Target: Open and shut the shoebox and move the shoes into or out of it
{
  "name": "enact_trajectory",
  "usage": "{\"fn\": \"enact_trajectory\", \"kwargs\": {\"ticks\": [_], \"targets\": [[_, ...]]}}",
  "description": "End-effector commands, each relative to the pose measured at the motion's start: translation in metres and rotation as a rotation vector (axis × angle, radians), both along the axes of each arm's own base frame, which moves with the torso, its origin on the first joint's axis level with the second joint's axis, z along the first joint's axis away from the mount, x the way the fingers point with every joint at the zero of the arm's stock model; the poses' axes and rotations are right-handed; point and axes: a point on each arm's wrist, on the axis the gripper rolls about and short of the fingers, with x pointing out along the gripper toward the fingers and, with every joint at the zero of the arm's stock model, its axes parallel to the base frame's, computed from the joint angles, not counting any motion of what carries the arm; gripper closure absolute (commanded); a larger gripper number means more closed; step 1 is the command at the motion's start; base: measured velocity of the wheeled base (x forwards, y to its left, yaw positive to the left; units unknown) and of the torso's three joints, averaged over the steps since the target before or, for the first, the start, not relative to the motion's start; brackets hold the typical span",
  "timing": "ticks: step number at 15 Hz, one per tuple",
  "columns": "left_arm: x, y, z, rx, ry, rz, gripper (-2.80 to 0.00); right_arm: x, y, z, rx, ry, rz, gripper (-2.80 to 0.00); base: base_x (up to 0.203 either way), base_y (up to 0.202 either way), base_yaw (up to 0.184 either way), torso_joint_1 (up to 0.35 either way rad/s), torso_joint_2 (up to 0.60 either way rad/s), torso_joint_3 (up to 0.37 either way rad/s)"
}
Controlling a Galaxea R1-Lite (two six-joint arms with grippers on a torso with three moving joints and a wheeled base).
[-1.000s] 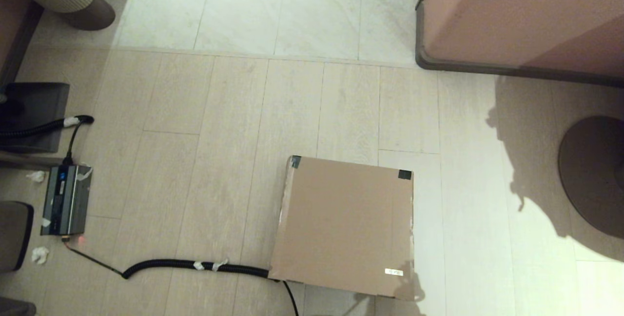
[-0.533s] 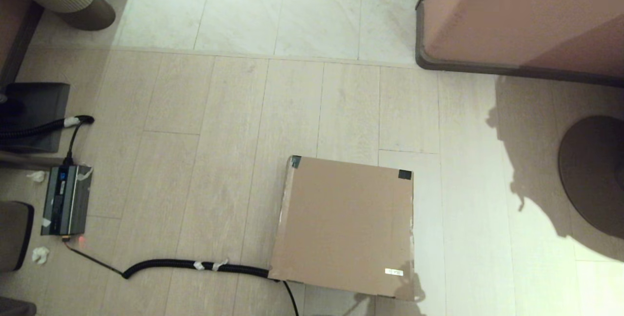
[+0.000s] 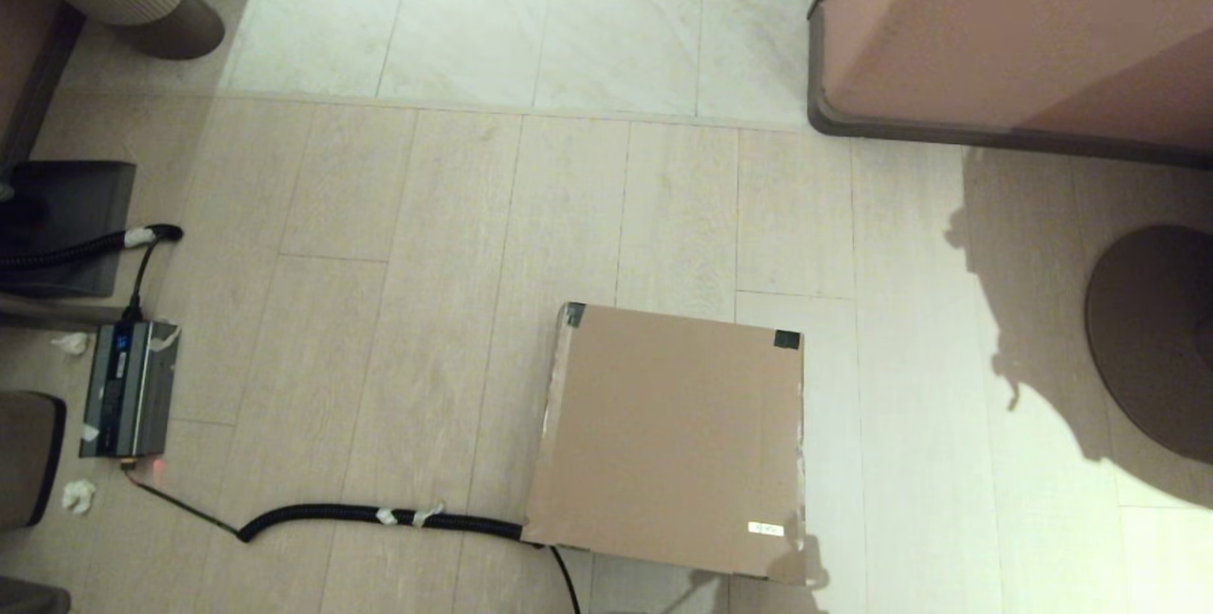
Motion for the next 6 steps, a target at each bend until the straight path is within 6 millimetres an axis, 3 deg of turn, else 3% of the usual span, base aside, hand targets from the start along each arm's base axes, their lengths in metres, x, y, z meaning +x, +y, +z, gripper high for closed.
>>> {"fn": "enact_trajectory", "kwargs": {"ticks": [1, 6], "targets": [[0.0014, 0.0, -0.005, -0.001, 0.016, 0.001, 0.0, 0.0, -0.0001, 0.0003, -0.001, 0.002, -0.005, 0.0, 0.0, 0.0, 0.0, 0.0, 0.0, 0.0], [0.0014, 0.0, -0.005, -0.001, 0.016, 0.001, 0.0, 0.0, -0.0001, 0.0003, -0.005, 0.002, -0.003, 0.0, 0.0, 0.0, 0.0, 0.0, 0.0, 0.0]]}}
